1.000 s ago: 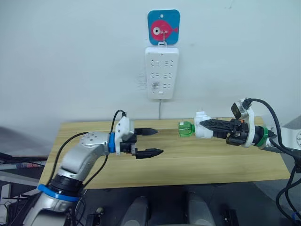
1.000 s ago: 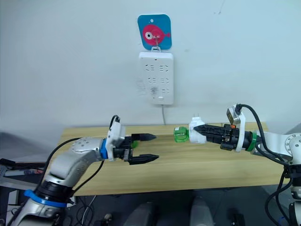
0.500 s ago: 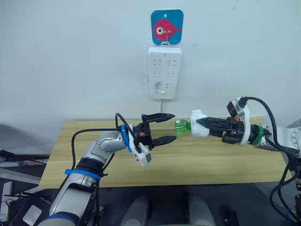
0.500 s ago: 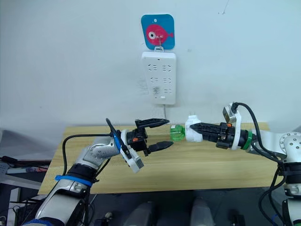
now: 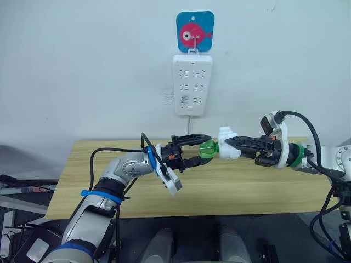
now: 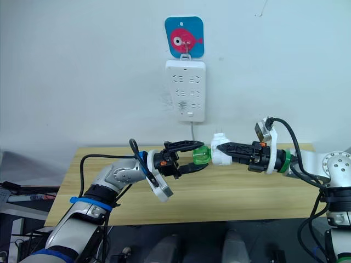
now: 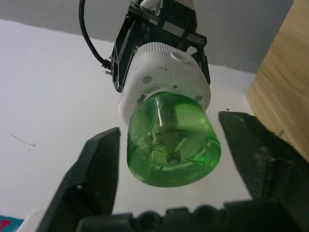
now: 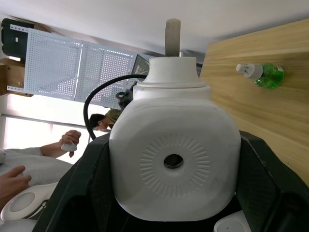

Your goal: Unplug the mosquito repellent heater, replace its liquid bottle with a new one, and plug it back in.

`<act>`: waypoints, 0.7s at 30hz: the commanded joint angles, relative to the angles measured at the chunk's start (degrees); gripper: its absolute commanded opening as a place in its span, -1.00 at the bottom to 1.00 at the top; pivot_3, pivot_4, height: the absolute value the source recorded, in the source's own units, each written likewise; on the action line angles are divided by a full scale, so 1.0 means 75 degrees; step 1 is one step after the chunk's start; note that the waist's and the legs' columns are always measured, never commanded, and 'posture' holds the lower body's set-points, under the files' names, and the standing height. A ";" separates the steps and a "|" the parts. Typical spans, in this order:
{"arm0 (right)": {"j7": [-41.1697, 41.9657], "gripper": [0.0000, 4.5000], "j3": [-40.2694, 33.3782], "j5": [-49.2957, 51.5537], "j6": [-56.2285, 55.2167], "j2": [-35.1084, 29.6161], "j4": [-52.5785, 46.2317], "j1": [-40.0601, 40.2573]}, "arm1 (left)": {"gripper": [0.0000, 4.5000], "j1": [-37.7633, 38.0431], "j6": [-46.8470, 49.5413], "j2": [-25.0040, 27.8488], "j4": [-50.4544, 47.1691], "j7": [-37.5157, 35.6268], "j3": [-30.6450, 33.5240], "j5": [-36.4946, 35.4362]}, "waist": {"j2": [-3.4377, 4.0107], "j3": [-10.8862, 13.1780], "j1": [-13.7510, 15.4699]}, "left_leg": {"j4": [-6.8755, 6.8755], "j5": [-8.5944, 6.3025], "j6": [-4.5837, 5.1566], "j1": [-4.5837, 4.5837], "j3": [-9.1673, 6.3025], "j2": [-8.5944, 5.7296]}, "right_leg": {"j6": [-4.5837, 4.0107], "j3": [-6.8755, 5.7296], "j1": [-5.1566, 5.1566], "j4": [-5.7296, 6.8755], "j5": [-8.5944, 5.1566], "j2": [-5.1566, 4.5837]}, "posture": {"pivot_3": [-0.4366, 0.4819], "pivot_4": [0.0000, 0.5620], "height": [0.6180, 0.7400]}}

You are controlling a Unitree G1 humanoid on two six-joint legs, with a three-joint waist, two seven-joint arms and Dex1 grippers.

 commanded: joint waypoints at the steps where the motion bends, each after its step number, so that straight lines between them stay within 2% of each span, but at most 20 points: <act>1: 0.0145 0.32 -0.0132 0.0203 0.0065 0.0050 -0.0360 0.0013 | 0.01 -0.0114 -0.0118 0.0085 0.0132 0.0151 -0.0187 -0.0098 | 0.0000 0.0000 -0.0003 | 0.0000 0.0000 0.0000 0.0000 0.0001 -0.0001 | 0.0000 0.0001 0.0000 0.0000 0.0000 0.0000 | -0.02 -0.17 1.00; 4: 0.0230 0.32 -0.0096 0.0203 0.0153 -0.0025 -0.0453 0.0085 | 0.01 -0.0179 -0.0196 0.0123 0.0236 0.0138 -0.0369 -0.0314 | 0.0000 0.0000 -0.0006 | 0.0000 0.0000 0.0000 0.0000 0.0000 -0.0001 | 0.0000 0.0001 0.0000 0.0000 0.0000 0.0000 | -0.02 -0.17 1.00; 6: 0.0256 0.32 -0.0101 0.0203 0.0179 -0.0072 -0.0476 0.0131 | 0.01 -0.0207 -0.0127 0.0164 0.0287 -0.0034 -0.0626 -0.0779 | 0.0000 0.0000 -0.0005 | 0.0000 0.0000 0.0000 0.0000 -0.0002 0.0000 | 0.0000 0.0000 0.0000 0.0000 0.0000 0.0000 | -0.01 -0.16 1.00; 8: 0.0285 0.32 -0.0088 0.0203 0.0211 -0.0143 -0.0494 0.0158 | 0.01 -0.0124 0.0342 0.0322 0.0129 -0.0739 -0.1310 -0.2239 | 0.0000 0.0000 -0.0008 | 0.0000 0.0000 0.0000 0.0000 -0.0002 0.0000 | 0.0000 0.0001 0.0000 0.0000 0.0000 0.0000 | -0.01 -0.16 1.00; 10: 0.0315 0.32 -0.0058 0.0203 0.0237 -0.0232 -0.0518 0.0195 | 0.01 0.0129 0.1810 0.0440 -0.0583 -0.2019 -0.1785 -0.4319 | 0.0002 0.0001 -0.0024 | 0.0000 0.0000 0.0000 -0.0001 -0.0007 0.0007 | 0.0000 0.0001 0.0000 0.0001 0.0000 -0.0003 | -0.02 -0.15 1.00; 11: 0.0342 0.32 -0.0055 0.0203 0.0251 -0.0281 -0.0533 0.0223 | 0.01 0.0235 0.2592 0.0503 -0.1043 -0.2596 -0.1897 -0.5178 | 0.0006 0.0004 -0.0031 | 0.0000 -0.0001 0.0001 -0.0003 -0.0011 0.0013 | 0.0000 0.0003 -0.0001 0.0001 0.0000 -0.0010 | -0.02 -0.15 1.00; 13: 0.0450 0.32 -0.0038 0.0203 0.0355 -0.0476 -0.0590 0.0317 | 0.01 0.0542 0.6706 0.0895 -0.3017 -0.3562 -0.1889 -0.8349 | 0.0014 0.0013 -0.0057 | 0.0000 -0.0001 0.0003 -0.0006 -0.0018 0.0027 | 0.0000 0.0003 -0.0001 -0.0001 -0.0001 -0.0020 | -0.02 -0.15 1.00; 14: 0.0490 0.32 -0.0025 0.0203 0.0381 -0.0543 -0.0613 0.0346 | 0.01 0.0623 0.8285 0.1077 -0.3717 -0.3772 -0.1815 -0.9486 | 0.0028 0.0025 -0.0082 | 0.0003 -0.0003 0.0007 -0.0013 -0.0025 0.0029 | 0.0000 0.0001 -0.0001 -0.0002 -0.0001 -0.0025 | -0.02 -0.15 1.00; 17: 0.0691 0.32 0.0008 0.0034 0.0433 -0.0708 -0.0764 0.0434 | 0.01 0.0631 1.1753 0.1551 -0.4552 -0.4004 -0.1322 -1.2026 | 0.0044 0.0037 -0.0173 | 0.0006 -0.0004 0.0014 -0.0025 -0.0053 0.0031 | -0.0001 -0.0002 -0.0002 -0.0002 -0.0003 -0.0037 | -0.02 -0.14 1.00; 21: 0.0836 0.32 0.0042 0.0003 0.0374 -0.0885 -0.0910 0.0615 | 0.01 0.0690 1.4930 0.1750 -0.4170 -0.4065 -0.0580 -1.4102 | 0.0056 0.0048 -0.0286 | 0.0004 -0.0004 0.0015 -0.0015 -0.0045 0.0022 | 0.0001 -0.0004 -0.0002 0.0001 -0.0008 -0.0005 | -0.02 -0.16 1.00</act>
